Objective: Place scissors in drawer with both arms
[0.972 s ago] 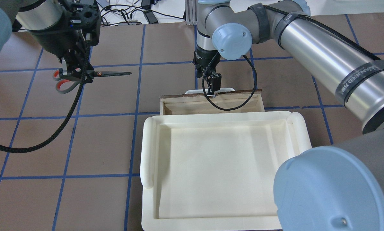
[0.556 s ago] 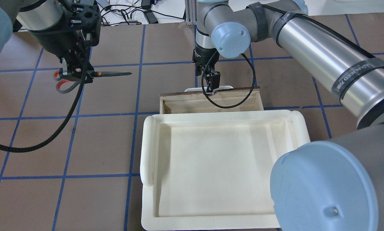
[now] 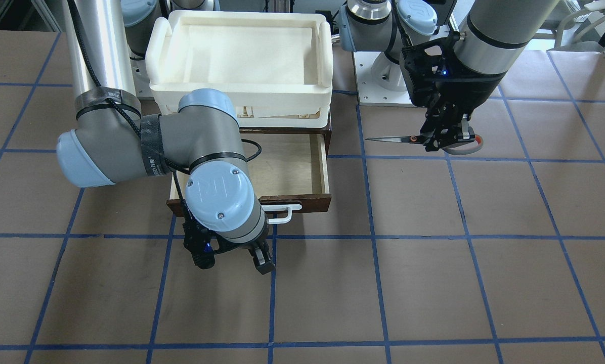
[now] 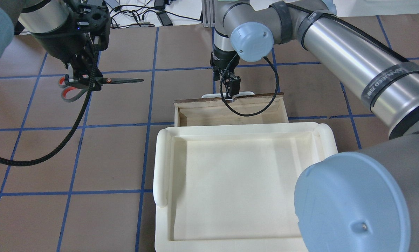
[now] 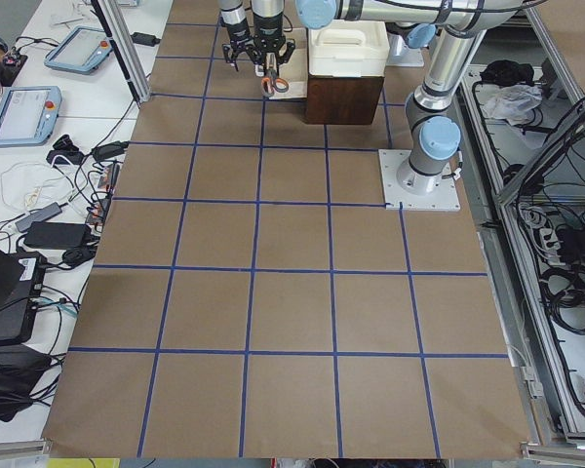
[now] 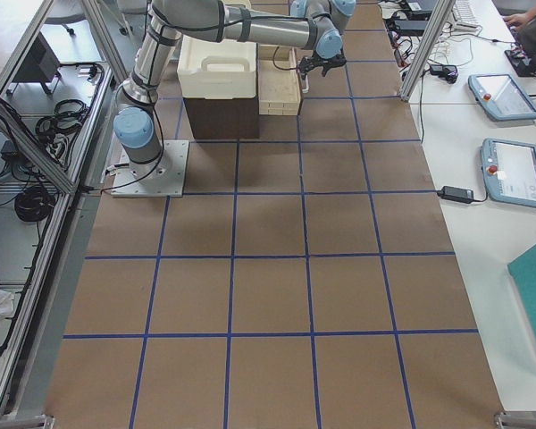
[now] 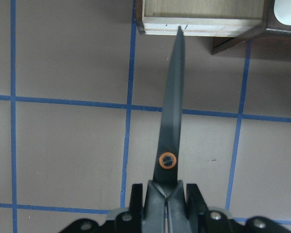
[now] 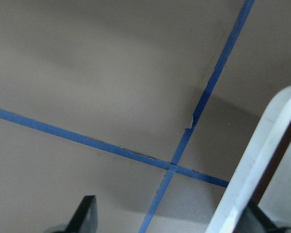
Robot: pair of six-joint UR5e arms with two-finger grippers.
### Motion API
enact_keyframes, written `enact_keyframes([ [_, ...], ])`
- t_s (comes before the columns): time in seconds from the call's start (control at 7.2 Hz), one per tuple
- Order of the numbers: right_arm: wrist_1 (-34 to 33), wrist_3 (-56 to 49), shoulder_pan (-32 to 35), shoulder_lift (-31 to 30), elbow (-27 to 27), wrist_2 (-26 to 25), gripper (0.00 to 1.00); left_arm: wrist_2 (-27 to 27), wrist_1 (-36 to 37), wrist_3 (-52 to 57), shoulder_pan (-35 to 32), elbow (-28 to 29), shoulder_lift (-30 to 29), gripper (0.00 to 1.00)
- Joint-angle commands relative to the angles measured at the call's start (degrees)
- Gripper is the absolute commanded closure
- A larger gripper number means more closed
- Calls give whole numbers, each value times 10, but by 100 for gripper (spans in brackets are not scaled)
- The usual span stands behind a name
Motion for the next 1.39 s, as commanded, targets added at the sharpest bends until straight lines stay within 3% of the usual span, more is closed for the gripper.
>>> enact_keyframes([
  [0.0,0,-7,-6,2,-2,0,0,-1,0,0,0,0,0,96],
  [1.25,-1,-41,-19,7,-10,-5,0,1,0,1,0,0,1,96],
])
